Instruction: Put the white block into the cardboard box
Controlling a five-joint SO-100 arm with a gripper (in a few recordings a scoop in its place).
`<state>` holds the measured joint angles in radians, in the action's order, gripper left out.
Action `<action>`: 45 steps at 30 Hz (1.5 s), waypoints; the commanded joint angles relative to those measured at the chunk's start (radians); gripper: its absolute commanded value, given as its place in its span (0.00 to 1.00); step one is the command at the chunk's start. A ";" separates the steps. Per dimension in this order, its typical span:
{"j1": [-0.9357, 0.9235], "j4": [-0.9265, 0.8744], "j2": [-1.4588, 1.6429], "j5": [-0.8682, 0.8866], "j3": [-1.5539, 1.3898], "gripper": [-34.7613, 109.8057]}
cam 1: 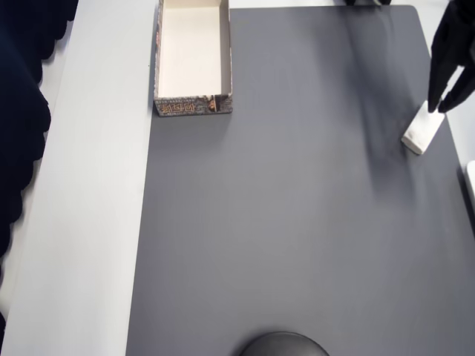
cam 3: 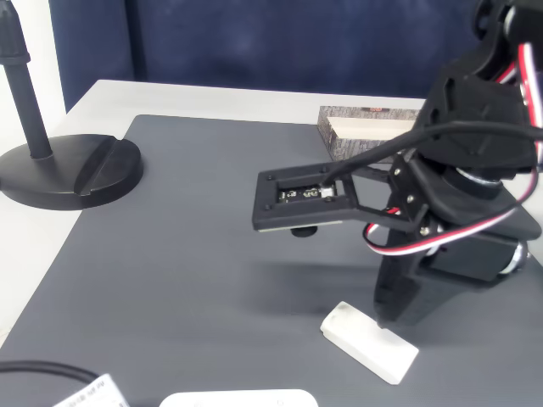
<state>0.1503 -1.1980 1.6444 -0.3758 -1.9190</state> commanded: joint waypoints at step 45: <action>-0.041 -0.087 -0.023 -0.436 0.123 0.36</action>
<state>0.1365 -1.2625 1.5815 -0.8069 -1.8469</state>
